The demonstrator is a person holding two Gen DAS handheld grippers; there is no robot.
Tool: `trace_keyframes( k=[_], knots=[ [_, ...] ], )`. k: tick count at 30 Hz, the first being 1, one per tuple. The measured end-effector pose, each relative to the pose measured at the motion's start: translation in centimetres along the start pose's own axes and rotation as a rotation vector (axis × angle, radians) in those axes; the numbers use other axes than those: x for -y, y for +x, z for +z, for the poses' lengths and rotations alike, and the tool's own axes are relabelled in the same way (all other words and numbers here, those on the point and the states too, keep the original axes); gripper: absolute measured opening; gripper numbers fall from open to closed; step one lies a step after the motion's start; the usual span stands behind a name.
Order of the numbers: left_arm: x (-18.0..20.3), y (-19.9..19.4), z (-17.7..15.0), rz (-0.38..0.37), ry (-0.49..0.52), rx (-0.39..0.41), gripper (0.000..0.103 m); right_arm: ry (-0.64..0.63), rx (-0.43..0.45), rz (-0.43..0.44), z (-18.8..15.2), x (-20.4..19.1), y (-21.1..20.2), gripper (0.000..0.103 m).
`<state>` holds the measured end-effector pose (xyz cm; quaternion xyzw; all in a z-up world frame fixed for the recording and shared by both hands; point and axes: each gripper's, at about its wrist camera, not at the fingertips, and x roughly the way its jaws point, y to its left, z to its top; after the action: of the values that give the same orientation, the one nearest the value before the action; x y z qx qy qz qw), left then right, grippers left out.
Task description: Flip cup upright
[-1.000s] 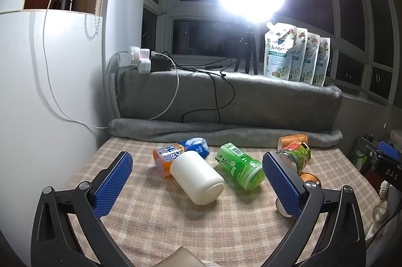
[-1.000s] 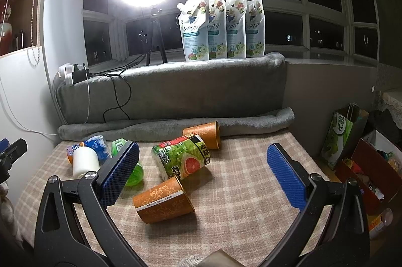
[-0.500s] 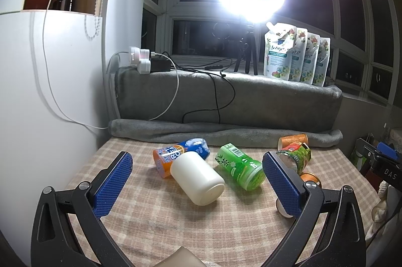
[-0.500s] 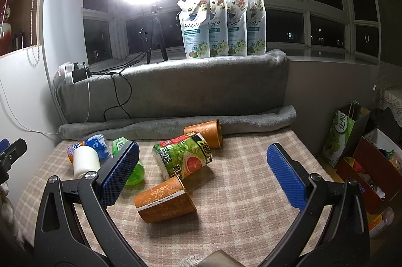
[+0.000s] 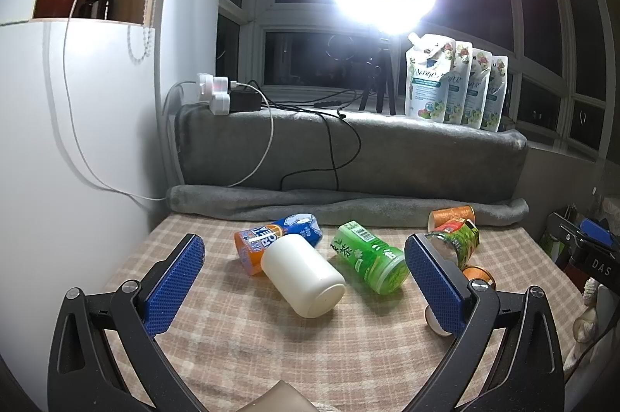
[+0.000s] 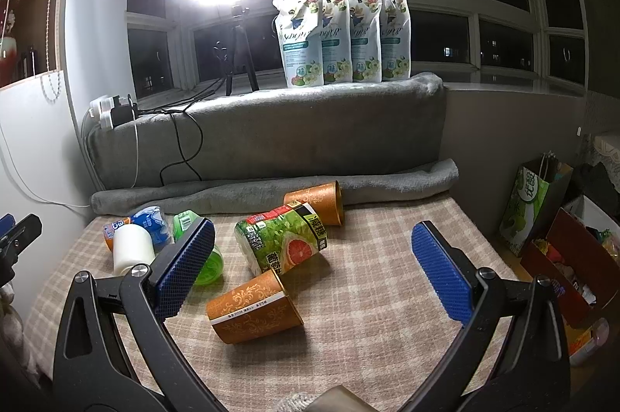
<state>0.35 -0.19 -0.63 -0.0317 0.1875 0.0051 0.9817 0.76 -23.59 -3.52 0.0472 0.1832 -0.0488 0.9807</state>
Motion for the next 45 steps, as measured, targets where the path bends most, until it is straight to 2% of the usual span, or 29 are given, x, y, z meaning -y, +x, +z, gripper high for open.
trace_keyframes(
  k=[24,37,45],
  knots=[
    [0.3,0.3,-0.1,-0.002,0.007,-0.004,0.102,0.024,-0.034,0.016,-0.7,0.0,0.7,0.103],
    [0.3,0.8,-0.4,0.000,0.010,-0.012,0.102,0.059,-0.104,0.051,0.2,0.5,2.2,0.103],
    [-0.4,1.7,-1.3,-0.012,-0.005,-0.064,0.102,0.141,-0.211,0.117,0.7,1.4,5.4,0.103]
  ],
)
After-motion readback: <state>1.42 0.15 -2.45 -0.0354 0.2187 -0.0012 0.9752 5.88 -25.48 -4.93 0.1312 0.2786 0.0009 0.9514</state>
